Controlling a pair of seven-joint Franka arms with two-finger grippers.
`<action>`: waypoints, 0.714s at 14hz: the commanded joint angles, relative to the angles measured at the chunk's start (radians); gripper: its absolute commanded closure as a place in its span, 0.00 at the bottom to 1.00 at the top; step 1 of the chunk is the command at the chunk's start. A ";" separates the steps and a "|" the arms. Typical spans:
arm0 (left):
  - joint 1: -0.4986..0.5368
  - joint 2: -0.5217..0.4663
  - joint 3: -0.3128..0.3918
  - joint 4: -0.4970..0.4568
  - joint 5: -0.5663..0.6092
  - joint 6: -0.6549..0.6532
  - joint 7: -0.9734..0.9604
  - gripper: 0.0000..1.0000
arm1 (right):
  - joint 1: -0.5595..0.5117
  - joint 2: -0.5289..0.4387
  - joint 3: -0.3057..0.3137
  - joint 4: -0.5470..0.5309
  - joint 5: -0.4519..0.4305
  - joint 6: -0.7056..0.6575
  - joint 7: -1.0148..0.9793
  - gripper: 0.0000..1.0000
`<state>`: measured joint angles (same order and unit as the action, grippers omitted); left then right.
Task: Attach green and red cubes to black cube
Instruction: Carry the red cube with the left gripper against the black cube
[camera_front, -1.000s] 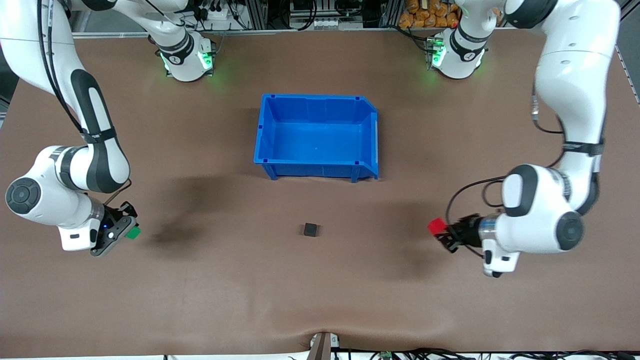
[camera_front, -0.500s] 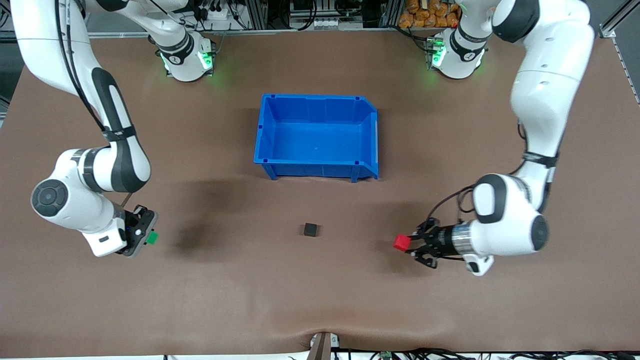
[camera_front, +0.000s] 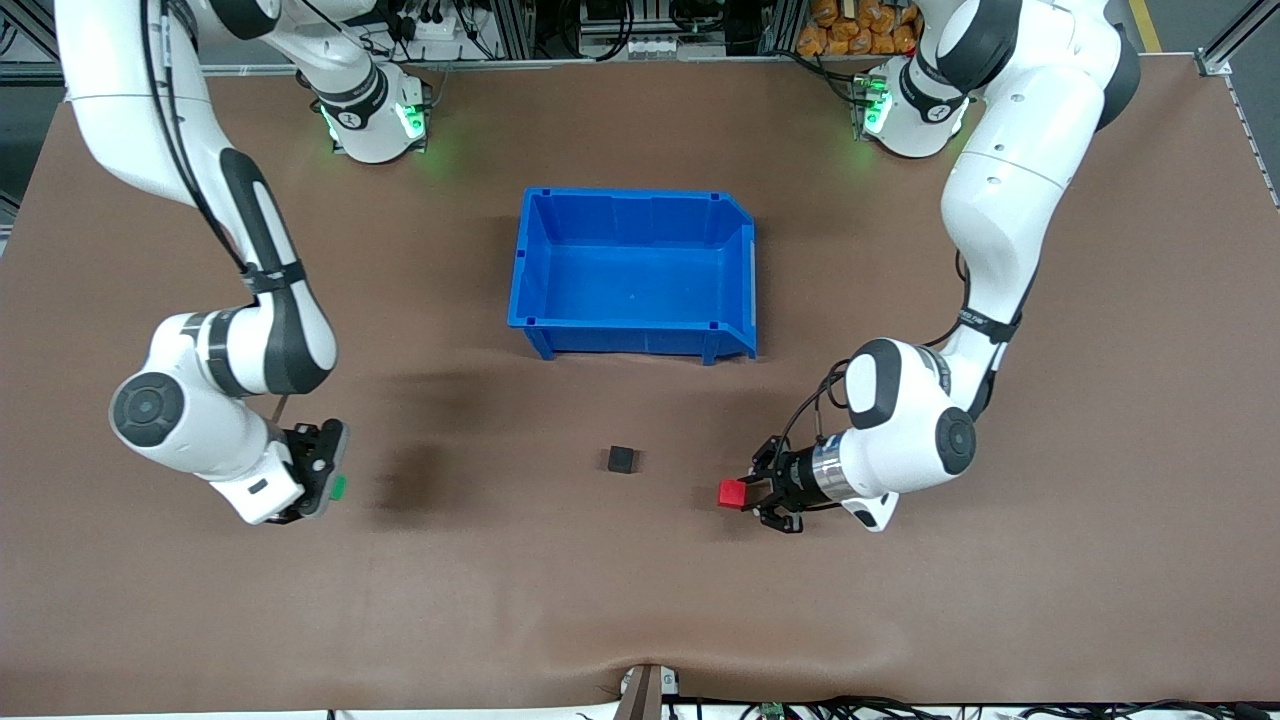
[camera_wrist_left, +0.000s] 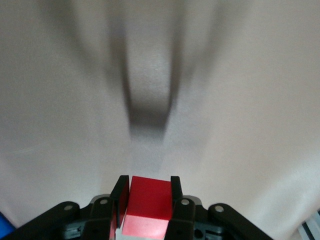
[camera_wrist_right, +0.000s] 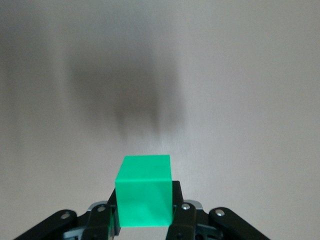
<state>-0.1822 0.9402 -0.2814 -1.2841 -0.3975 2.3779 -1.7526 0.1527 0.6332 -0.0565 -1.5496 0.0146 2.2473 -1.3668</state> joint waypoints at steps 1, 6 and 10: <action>-0.031 0.023 0.007 0.028 -0.026 0.038 -0.080 1.00 | 0.028 0.019 -0.005 0.034 -0.022 -0.005 0.003 1.00; -0.083 0.032 0.019 0.016 -0.017 0.066 -0.001 1.00 | 0.028 0.020 -0.005 0.034 -0.021 0.003 0.005 1.00; -0.105 0.051 0.018 0.009 -0.020 0.069 0.061 1.00 | 0.028 0.020 -0.005 0.034 -0.021 0.005 0.006 1.00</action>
<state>-0.2656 0.9773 -0.2752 -1.2852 -0.3997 2.4346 -1.7165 0.1819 0.6366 -0.0614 -1.5422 0.0143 2.2543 -1.3661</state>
